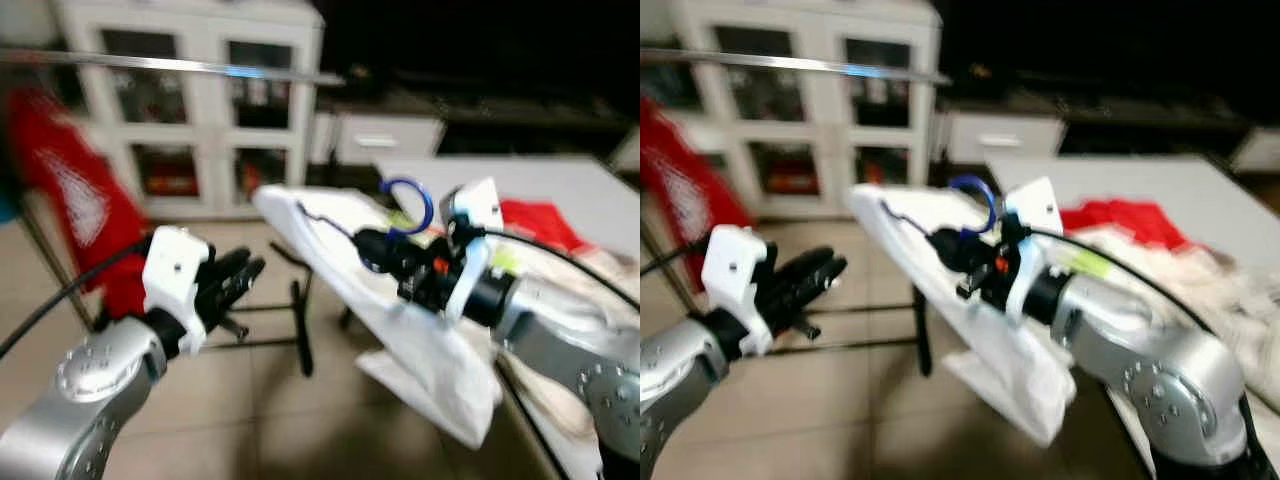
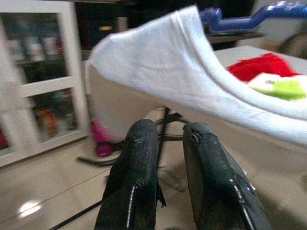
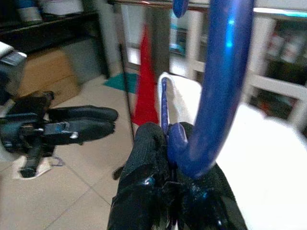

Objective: Hang hanger

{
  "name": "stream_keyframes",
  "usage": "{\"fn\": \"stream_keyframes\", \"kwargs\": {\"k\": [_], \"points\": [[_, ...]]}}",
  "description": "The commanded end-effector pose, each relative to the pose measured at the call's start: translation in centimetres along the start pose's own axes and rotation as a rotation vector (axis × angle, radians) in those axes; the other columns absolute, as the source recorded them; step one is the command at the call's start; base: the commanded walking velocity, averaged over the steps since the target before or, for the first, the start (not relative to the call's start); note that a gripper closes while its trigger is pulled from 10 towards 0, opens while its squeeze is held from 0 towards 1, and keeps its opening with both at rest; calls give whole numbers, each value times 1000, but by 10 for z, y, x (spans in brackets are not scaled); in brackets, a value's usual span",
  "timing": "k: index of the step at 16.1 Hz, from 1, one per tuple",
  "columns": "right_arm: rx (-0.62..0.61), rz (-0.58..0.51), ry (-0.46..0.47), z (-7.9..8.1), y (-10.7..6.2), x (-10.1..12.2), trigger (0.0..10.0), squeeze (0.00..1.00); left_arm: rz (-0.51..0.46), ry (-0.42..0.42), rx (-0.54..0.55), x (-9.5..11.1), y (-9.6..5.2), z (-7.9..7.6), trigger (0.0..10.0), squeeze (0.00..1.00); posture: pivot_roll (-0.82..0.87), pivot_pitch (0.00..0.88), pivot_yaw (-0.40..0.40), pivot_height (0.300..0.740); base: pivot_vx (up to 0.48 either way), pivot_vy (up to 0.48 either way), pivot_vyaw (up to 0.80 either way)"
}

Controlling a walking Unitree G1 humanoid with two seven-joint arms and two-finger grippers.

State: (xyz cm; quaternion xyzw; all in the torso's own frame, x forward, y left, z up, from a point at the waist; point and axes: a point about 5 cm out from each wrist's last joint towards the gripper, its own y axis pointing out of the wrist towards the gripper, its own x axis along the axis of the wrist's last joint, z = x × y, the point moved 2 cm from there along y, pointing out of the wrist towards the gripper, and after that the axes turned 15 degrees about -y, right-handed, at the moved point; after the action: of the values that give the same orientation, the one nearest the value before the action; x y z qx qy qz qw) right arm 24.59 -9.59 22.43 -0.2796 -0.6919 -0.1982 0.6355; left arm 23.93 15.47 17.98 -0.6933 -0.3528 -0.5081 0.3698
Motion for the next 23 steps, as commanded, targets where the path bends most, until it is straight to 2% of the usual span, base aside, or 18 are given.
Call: {"fn": "stream_keyframes", "kwargs": {"k": [1,3,4,6,9,11,14,15,16,18,20,21,22,23], "points": [[-40,16,-25,-5,-1,-4,10000,0,-12,10,1,1,3,-2,10000,0,147,0,-74,740,0,-480,800],[-93,22,-1,-11,0,-10,10000,0,-8,7,-2,0,3,-3,10000,0,147,0,-70,740,0,-480,0],[-162,25,5,-19,2,-15,10000,0,-2,8,-8,-1,4,-4,10000,0,148,0,-70,740,0,-480,0],[-184,36,1,-22,3,-19,10000,0,-10,-19,6,0,4,-2,10000,0,149,0,-72,740,0,0,0],[-263,50,-37,-30,11,-31,10000,0,4,10,24,-2,3,2,10000,0,147,0,-76,740,0,0,0],[-243,17,-21,-28,15,-32,10000,0,2,49,12,-2,3,2,10000,0,147,0,-77,740,0,0,0],[-227,-4,-4,-29,16,-38,10000,0,-4,1,-23,2,7,3,10000,0,147,0,-80,740,0,0,0],[-249,20,-23,-32,13,-48,10000,0,-42,-24,9,8,9,14,10000,714,141,0,-77,740,0,0,0],[-259,24,-25,-35,13,-52,10000,0,-83,-37,46,14,9,23,10000,1000,135,0,-71,740,0,0,0],[-225,-18,16,-34,16,-47,10000,0,-83,4,59,16,13,29,10000,1000,129,0,-67,740,0,0,0],[-149,-54,34,-29,20,-41,10000,0,-85,-13,20,16,25,26,10000,1000,128,0,-71,740,0,0,0],[-135,-51,18,-29,22,-40,10000,0,-104,-33,-11,19,33,21,10000,1000,127,0,-74,740,0,0,0],[-134,-49,3,-31,27,-40,10000,0,-120,-81,-83,20,43,10,10000,1000,126,0,-75,740,0,0,0],[-127,-57,1,-32,32,-37,10000,0,-110,-88,-120,18,53,1,10000,1000,121,0,-74,740,0,0,0]]}}
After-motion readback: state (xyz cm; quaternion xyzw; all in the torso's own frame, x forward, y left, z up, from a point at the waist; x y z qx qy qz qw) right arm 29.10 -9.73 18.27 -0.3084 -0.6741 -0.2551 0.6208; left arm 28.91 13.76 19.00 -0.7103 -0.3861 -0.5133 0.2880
